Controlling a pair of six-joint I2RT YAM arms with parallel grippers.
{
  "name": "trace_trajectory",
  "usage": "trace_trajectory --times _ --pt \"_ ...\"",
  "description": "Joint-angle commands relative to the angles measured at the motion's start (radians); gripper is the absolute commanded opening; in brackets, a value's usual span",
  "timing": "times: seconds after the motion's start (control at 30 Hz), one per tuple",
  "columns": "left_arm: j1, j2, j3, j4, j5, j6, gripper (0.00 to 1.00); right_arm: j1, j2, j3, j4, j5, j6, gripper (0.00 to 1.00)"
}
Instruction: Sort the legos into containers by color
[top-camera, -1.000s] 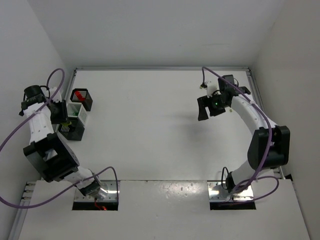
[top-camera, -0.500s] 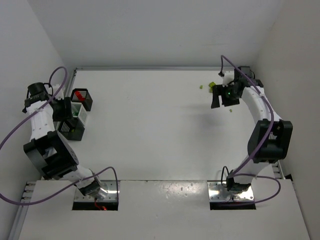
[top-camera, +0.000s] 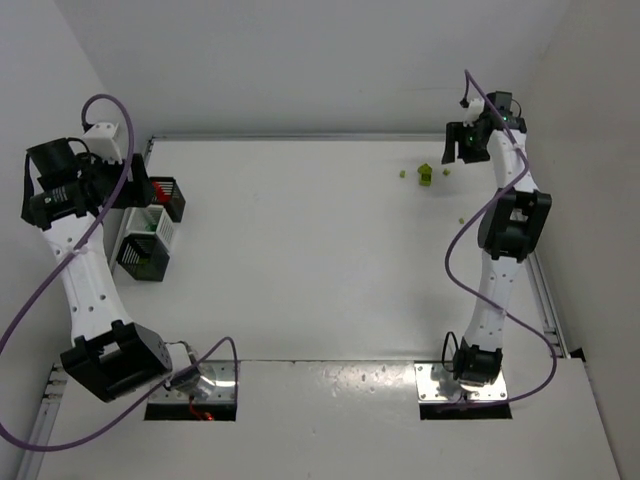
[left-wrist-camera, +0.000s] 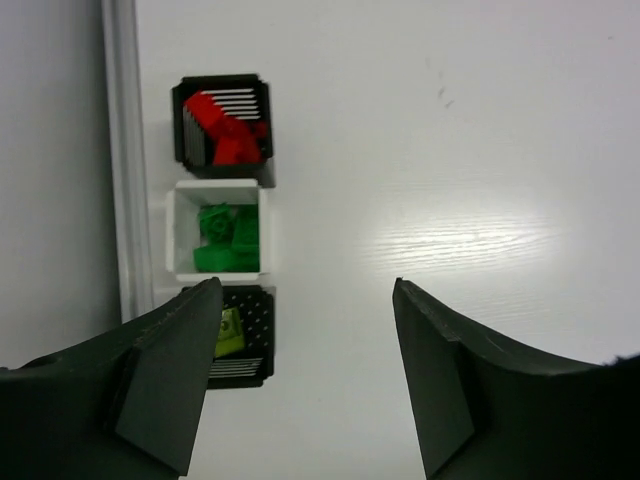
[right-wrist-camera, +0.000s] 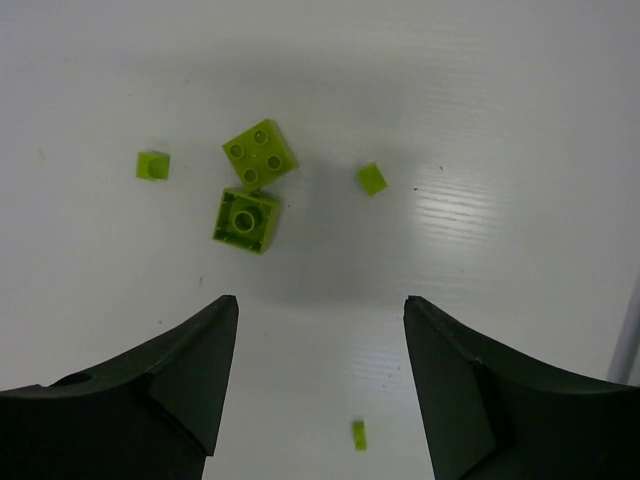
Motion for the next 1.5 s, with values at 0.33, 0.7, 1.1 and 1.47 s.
trace_trajectory --times 0.33,0.7,1.1,1.47 --pt "-0.045 0.049 -0.001 -0.026 0.119 -0.089 0.75 0.036 0.071 -0.014 0.166 -0.135 0.043 0.75" --pt "-0.045 0.108 0.008 -0.054 0.153 -0.131 0.76 0.082 0.119 -0.094 0.184 -0.048 0.081 0.72" --pt "-0.045 0.099 0.008 -0.054 0.135 -0.112 0.76 0.110 0.140 -0.136 0.215 0.086 0.123 0.61" --pt "-0.045 0.062 -0.013 -0.043 0.124 -0.080 0.76 0.110 0.047 -0.303 0.285 0.066 0.078 0.18"
